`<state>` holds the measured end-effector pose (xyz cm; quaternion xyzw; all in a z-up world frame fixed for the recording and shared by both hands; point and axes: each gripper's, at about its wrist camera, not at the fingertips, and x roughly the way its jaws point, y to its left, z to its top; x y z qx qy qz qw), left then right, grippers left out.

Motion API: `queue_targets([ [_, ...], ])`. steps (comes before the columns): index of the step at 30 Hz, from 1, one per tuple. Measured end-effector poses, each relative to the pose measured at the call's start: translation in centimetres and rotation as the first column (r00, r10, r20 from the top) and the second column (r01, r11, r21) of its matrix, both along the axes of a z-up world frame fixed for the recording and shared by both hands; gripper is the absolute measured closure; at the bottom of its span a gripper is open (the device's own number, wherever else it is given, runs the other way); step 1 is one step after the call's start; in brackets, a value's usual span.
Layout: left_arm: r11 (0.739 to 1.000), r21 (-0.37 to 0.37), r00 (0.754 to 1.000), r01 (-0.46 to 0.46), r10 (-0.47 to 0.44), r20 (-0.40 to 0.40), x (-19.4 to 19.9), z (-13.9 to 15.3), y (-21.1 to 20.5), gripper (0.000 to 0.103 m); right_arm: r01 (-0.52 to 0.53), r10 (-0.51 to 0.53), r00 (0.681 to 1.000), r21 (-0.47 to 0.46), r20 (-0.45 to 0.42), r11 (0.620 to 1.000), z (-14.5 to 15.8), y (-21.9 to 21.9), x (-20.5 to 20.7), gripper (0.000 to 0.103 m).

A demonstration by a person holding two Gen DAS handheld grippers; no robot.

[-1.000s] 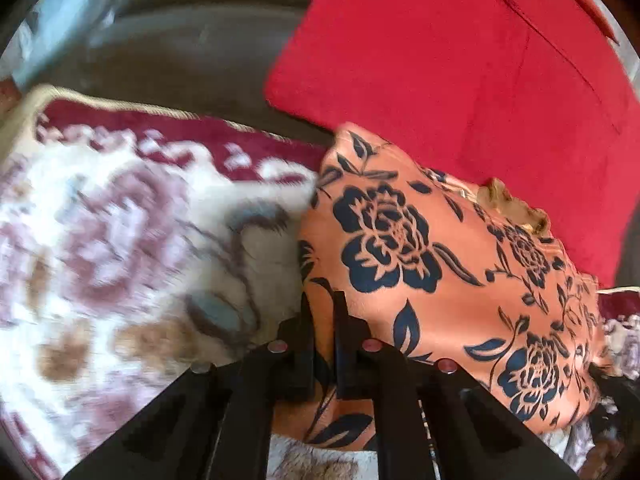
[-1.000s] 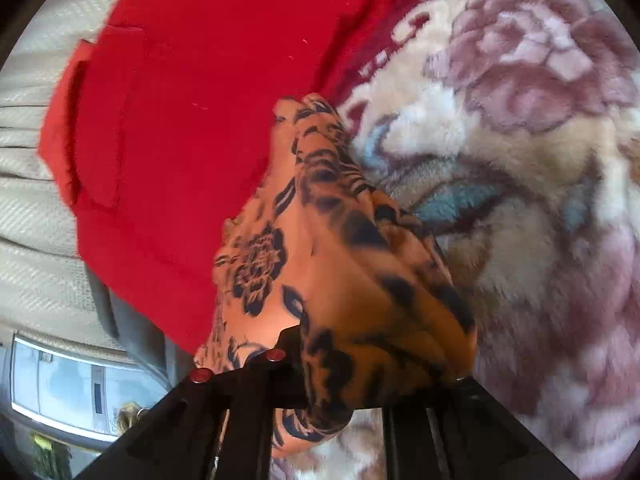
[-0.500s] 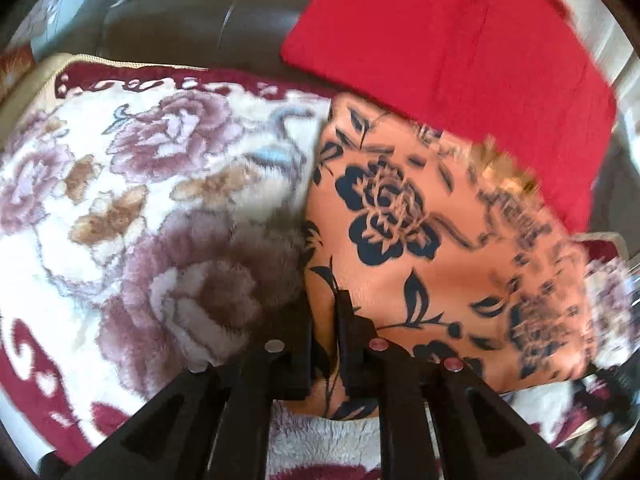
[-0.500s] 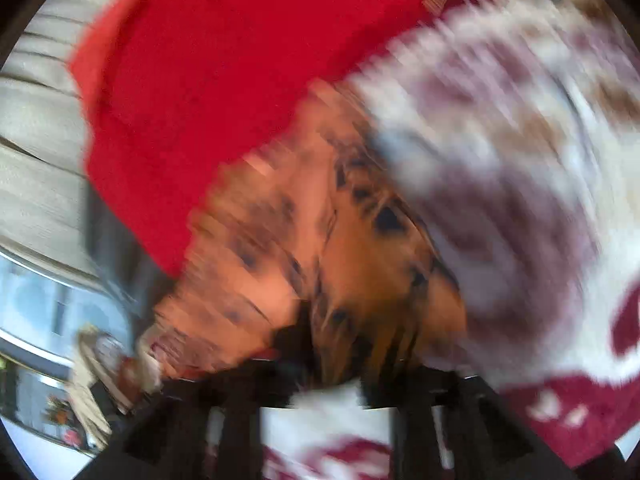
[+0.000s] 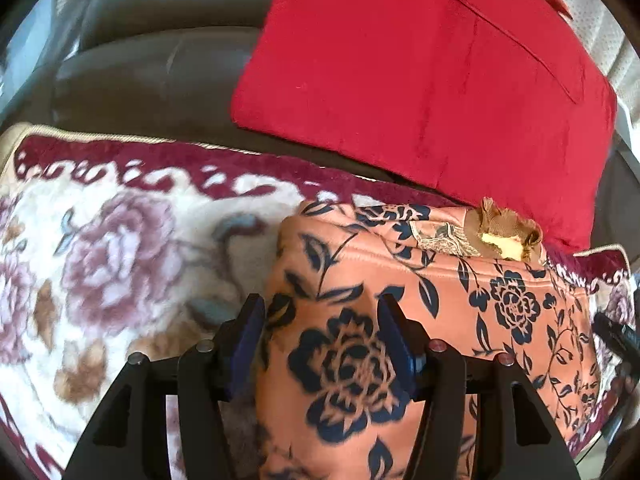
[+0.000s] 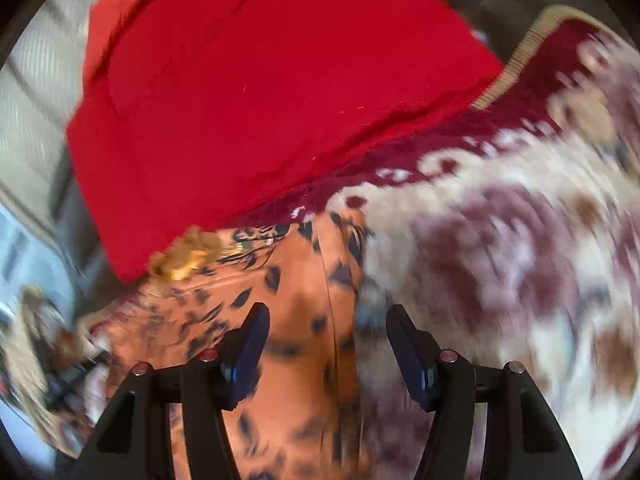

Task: Fold small clothes
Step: 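Fold the other side inward over the body with both grippers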

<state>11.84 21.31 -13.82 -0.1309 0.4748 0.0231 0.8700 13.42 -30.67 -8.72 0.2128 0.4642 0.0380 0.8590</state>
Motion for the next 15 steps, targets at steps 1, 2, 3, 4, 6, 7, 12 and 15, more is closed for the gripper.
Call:
queue_targets([
  [1, 1.000, 0.006, 1.000, -0.001, 0.001, -0.015, 0.5, -0.6, 0.1, 0.048, -0.018, 0.017, 1.000, -0.027, -0.017, 0.999, -0.6, 0.5, 1.2, 0.045],
  [2, 1.000, 0.006, 1.000, 0.000, 0.000, -0.026, 0.8, -0.8, 0.1, 0.069, -0.037, 0.036, 0.999, -0.021, -0.032, 0.999, -1.1, 0.8, 1.8, 0.064],
  [3, 1.000, 0.019, 0.999, -0.005, 0.006, -0.040, 1.0, -1.0, 0.2, 0.102, -0.059, 0.058, 0.997, -0.018, -0.056, 0.998, -1.2, 1.5, 2.2, 0.072],
  [4, 0.999, 0.045, 0.998, -0.021, 0.024, -0.050, 1.3, -1.2, 0.3, 0.100, -0.071, 0.067, 0.995, -0.042, -0.073, 0.997, -1.4, 2.0, 2.7, 0.084],
  [6, 0.999, 0.040, 1.000, -0.029, 0.029, -0.001, 1.1, -0.3, 0.8, 0.101, -0.083, 0.078, 0.995, -0.085, -0.062, 0.993, -1.0, 2.6, 2.9, 0.096],
  [7, 0.998, 0.051, 0.999, -0.027, 0.026, 0.030, 0.9, 0.3, 0.8, 0.101, -0.086, 0.082, 0.996, -0.108, -0.043, 0.990, -0.4, 2.8, 2.7, 0.096],
  [12, 0.996, 0.088, 0.985, -0.029, 0.014, 0.169, -0.2, 4.0, 0.5, 0.101, -0.039, 0.057, 0.996, -0.213, 0.075, 0.976, 3.8, 2.9, 2.3, 0.096],
  [15, 0.994, 0.098, 0.979, -0.043, 0.023, 0.203, 0.9, 4.1, 0.8, 0.101, -0.005, 0.032, 0.994, -0.243, 0.106, 0.970, 4.3, 2.8, 3.1, 0.096],
])
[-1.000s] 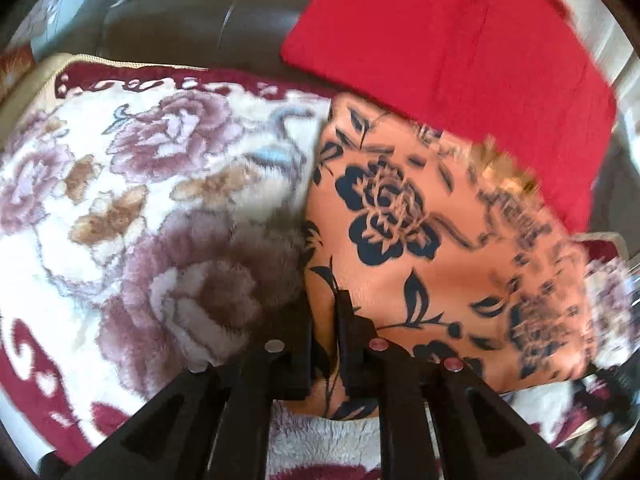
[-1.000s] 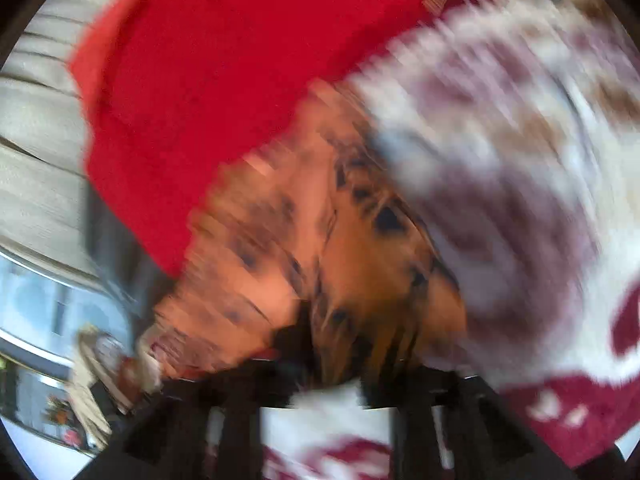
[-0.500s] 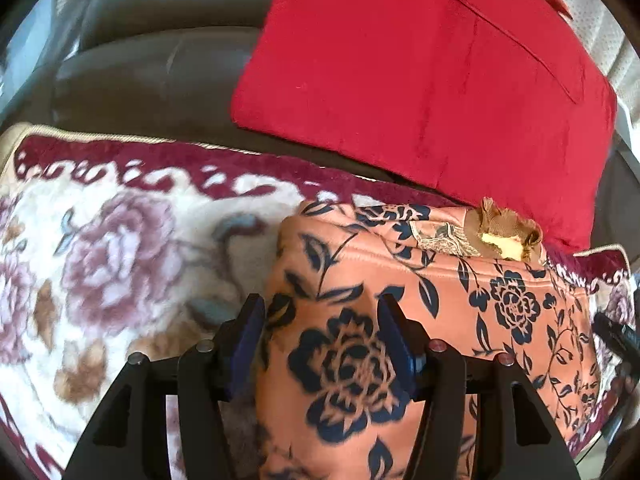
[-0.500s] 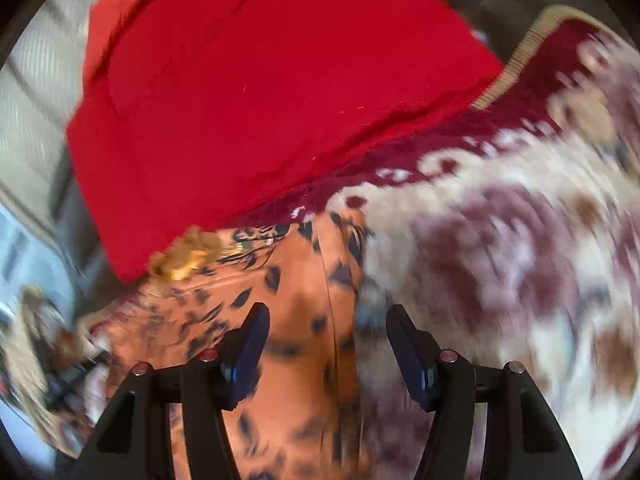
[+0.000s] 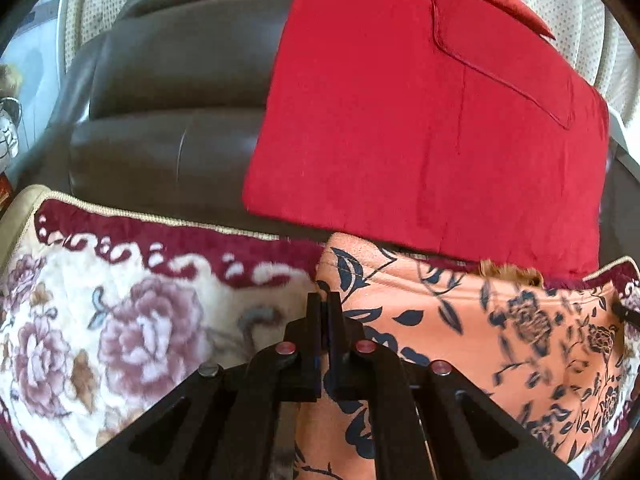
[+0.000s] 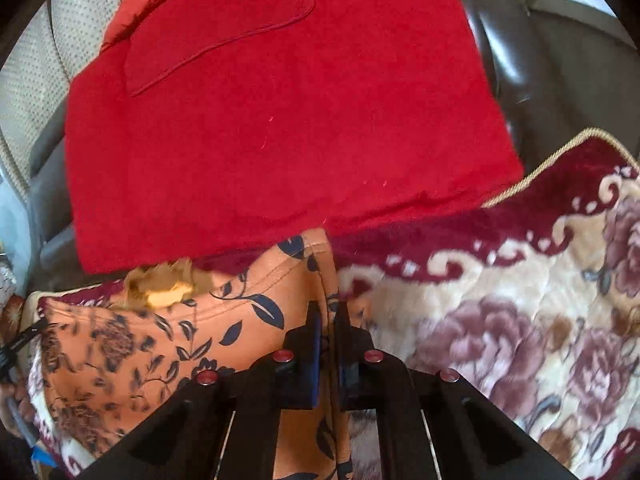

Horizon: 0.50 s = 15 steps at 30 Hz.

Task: Fold small clothes
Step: 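Fold the other side inward over the body with both grippers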

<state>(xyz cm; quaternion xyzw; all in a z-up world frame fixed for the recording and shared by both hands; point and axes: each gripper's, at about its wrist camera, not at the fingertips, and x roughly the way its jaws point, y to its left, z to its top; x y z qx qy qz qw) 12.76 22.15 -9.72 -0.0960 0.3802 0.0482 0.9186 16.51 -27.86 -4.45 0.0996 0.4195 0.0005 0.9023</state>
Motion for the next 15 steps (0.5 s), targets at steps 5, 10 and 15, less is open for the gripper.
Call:
queue_targets([
  [5, 1.000, 0.014, 0.973, -0.022, 0.025, -0.231, 3.9, -6.5, 0.5, 0.096, 0.076, -0.074, 0.993, 0.015, -0.096, 0.997, -4.2, -1.1, 2.1, 0.092],
  [10, 0.998, -0.002, 0.983, -0.057, 0.056, -0.172, 2.3, -4.5, 1.1, 0.085, 0.095, -0.089, 0.989, 0.042, -0.121, 0.995, -5.8, -1.4, 1.5, 0.027],
  [15, 0.997, 0.025, 0.994, -0.075, 0.077, -0.072, -1.5, -0.2, -0.6, 0.060, 0.094, -0.096, 0.995, 0.120, 0.007, 0.988, -0.7, -0.7, -2.2, 0.022],
])
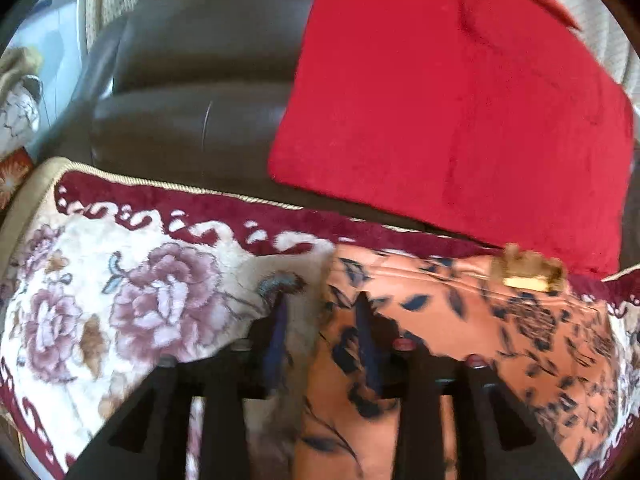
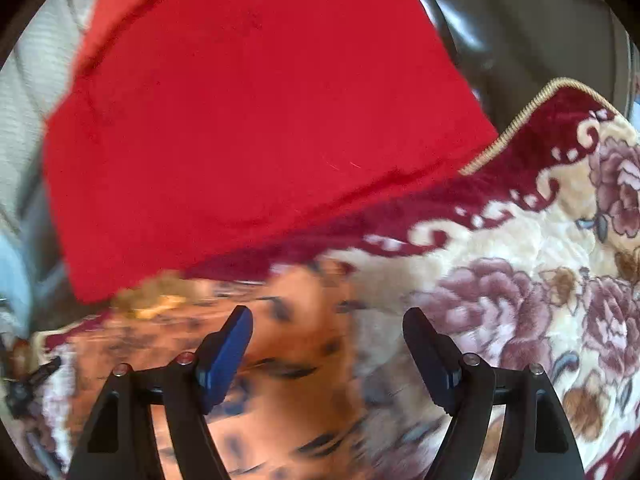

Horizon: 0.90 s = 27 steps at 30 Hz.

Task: Fold small clothes

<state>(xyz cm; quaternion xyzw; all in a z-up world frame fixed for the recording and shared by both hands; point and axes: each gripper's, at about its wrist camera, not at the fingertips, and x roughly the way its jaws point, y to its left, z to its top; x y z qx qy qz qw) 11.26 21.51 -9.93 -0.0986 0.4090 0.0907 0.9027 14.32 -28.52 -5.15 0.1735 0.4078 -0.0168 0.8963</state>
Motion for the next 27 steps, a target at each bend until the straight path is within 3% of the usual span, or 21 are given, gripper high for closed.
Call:
queue_targets([
  [3, 0.998, -0.014, 0.998, 0.065, -0.064, 0.026, -1.8, 0.7, -3.1, 0.052, -0.160, 0.150, 0.986, 0.138, 0.078, 0.978, 2.4, 3.8, -1.9, 0.022],
  [5, 0.993, -0.021, 0.993, 0.119, -0.119, 0.014, -2.5, 0.1, -5.4, 0.052, -0.283, 0.265, 0.959, 0.253, 0.102, 0.925, 2.2, 6.7, -2.2, 0.022],
  [7, 0.988, 0.005, 0.988, 0.155, -0.155, -0.017, -2.5, -1.3, -7.3, 0.052, -0.331, 0.331, 0.941, 0.375, 0.065, 0.866, -0.4, 8.5, -1.3, 0.023],
  [9, 0.985, 0.044, 0.981, 0.166, -0.161, -0.108, -1.9, -3.8, -8.4, 0.052, -0.274, 0.307, 0.951, 0.382, -0.027, 0.883, -3.6, 8.2, -0.1, 0.023],
  [10, 0.982, 0.073, 0.972, 0.177, -0.162, -0.172, -1.5, -5.6, -8.8, 0.052, -0.182, 0.232, 0.967, 0.354, -0.104, 0.917, -5.6, 6.9, 0.2, 0.028],
  [11, 0.978, 0.095, 0.969, 0.185, -0.166, -0.182, -1.5, -6.3, -8.9, 0.052, -0.112, 0.169, 0.978, 0.369, -0.124, 0.923, -6.9, 5.0, 0.0, 0.036],
  [13, 0.969, 0.146, 0.972, 0.200, -0.177, -0.155, -1.9, -6.3, -9.3, 0.051, -0.077, 0.132, 0.986, 0.425, -0.102, 0.902, -6.9, 2.9, -0.6, 0.034],
  [16, 0.974, 0.141, 0.973, 0.179, -0.155, -0.169, -1.7, -6.0, -9.5, 0.051, -0.056, 0.090, 0.991, 0.293, -0.102, 0.955, -4.3, 2.6, -1.2, 0.030],
  [19, 0.974, 0.140, 0.973, 0.177, -0.152, -0.172, -1.5, -6.1, -9.5, 0.050, -0.120, 0.140, 0.989, 0.279, -0.052, 0.953, -2.8, 3.3, -0.9, 0.026],
  [20, 0.973, 0.145, 0.973, 0.179, -0.153, -0.173, -1.5, -6.1, -9.5, 0.050, -0.127, 0.147, 0.988, 0.270, -0.052, 0.955, -3.1, 3.4, -0.5, 0.026],
  [23, 0.974, 0.143, 0.973, 0.178, -0.153, -0.174, -1.7, -6.2, -9.4, 0.050, -0.061, 0.092, 0.980, 0.175, -0.176, 0.983, -5.9, 3.2, 0.1, 0.026],
  [25, 0.973, 0.144, 0.973, 0.178, -0.152, -0.171, -1.7, -6.4, -9.4, 0.050, -0.033, 0.061, 0.988, 0.188, -0.144, 0.982, -5.4, 2.9, -0.6, 0.026],
  [27, 0.973, 0.152, 0.975, 0.172, -0.146, -0.169, -1.7, -6.4, -9.6, 0.049, -0.055, 0.068, 0.989, 0.102, -0.132, 0.993, -3.8, 4.1, -1.1, 0.026],
])
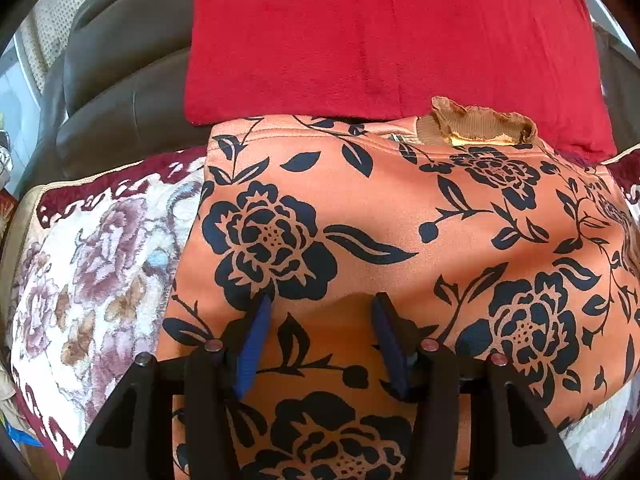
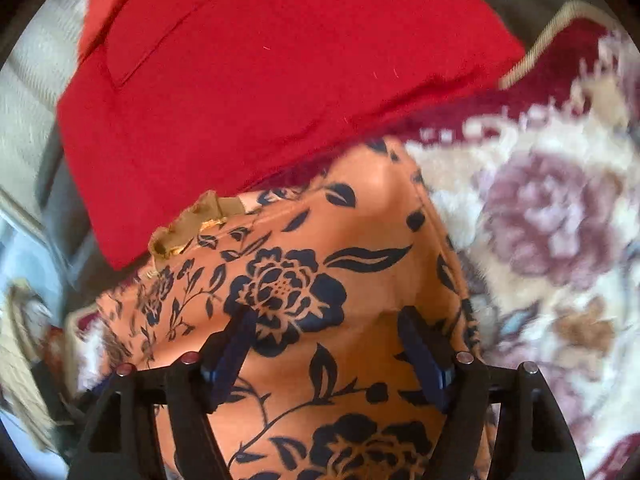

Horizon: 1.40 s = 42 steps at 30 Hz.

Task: Fold small clothes

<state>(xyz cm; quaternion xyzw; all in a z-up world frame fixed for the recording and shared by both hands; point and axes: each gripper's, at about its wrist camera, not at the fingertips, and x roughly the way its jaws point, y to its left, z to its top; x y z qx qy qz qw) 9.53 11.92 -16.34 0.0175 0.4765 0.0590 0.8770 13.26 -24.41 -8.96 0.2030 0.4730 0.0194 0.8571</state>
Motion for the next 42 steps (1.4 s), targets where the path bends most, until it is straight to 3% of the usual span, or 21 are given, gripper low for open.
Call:
queue_targets([
  [5, 1.000, -0.011, 1.000, -0.002, 0.002, 0.000, -0.1, 0.2, 0.1, 0.049, -0.122, 0.128, 0.987, -0.063, 0.094, 0.990, 3.5, 4.8, -0.7, 0.026],
  [7, 1.000, -0.016, 1.000, -0.002, 0.002, -0.002, -0.1, 0.2, 0.2, 0.049, -0.171, 0.176, 0.979, -0.057, 0.105, 0.984, 3.5, 6.5, -0.8, 0.023],
  [9, 1.000, -0.017, 1.000, -0.003, 0.003, -0.005, -0.2, 0.3, 0.2, 0.049, -0.213, 0.216, 0.976, -0.060, 0.044, 0.975, 1.6, 7.4, -0.1, 0.023],
  [12, 1.000, -0.023, 1.000, -0.007, 0.007, -0.003, -0.4, 0.7, 0.5, 0.049, -0.169, 0.163, 0.984, -0.084, -0.076, 0.982, -1.8, 6.4, 0.0, 0.023],
  [14, 1.000, -0.017, 1.000, -0.015, 0.015, -0.002, -0.6, 0.8, 0.7, 0.049, -0.113, 0.110, 0.992, -0.059, -0.057, 0.992, -1.8, 5.4, -0.3, 0.023],
  [16, 1.000, -0.017, 1.000, -0.023, 0.023, -0.002, -0.8, 1.0, 1.0, 0.049, -0.088, 0.081, 0.995, -0.156, -0.052, 0.984, -0.5, 6.1, -0.4, 0.023],
  [21, 0.999, -0.001, 0.999, -0.047, 0.047, 0.015, -2.0, 1.7, 1.7, 0.049, -0.157, 0.168, 0.985, -0.204, 0.037, 0.966, 2.6, 9.8, -0.9, 0.023],
  [24, 0.997, 0.017, 0.997, -0.069, 0.068, 0.029, -2.9, 2.1, 2.4, 0.049, -0.212, 0.227, 0.973, -0.212, 0.047, 0.954, 3.1, 12.7, -0.7, 0.023],
  [27, 0.995, 0.001, 0.994, -0.102, 0.101, 0.044, -4.0, 2.6, 3.8, 0.049, -0.242, 0.257, 0.966, -0.254, 0.028, 0.936, 1.8, 15.0, -0.5, 0.023],
  [30, 0.990, -0.023, 0.989, -0.139, 0.140, 0.051, -5.1, 2.9, 5.6, 0.049, -0.245, 0.244, 0.969, -0.339, -0.046, 0.908, -0.8, 16.3, -0.1, 0.023],
  [35, 0.976, -0.048, 0.974, -0.212, 0.215, 0.068, -6.8, 3.2, 8.3, 0.049, -0.215, 0.231, 0.973, -0.352, 0.005, 0.911, 0.3, 16.7, -1.2, 0.023],
  [37, 0.972, -0.054, 0.970, -0.230, 0.234, 0.069, -7.3, 3.3, 8.8, 0.049, -0.209, 0.235, 0.972, -0.402, 0.015, 0.892, 0.4, 17.2, -1.5, 0.023],
  [42, 0.970, -0.050, 0.967, -0.238, 0.242, 0.080, -7.7, 3.6, 9.3, 0.049, -0.209, 0.229, 0.973, -0.432, -0.006, 0.877, 0.2, 16.8, -1.7, 0.023],
])
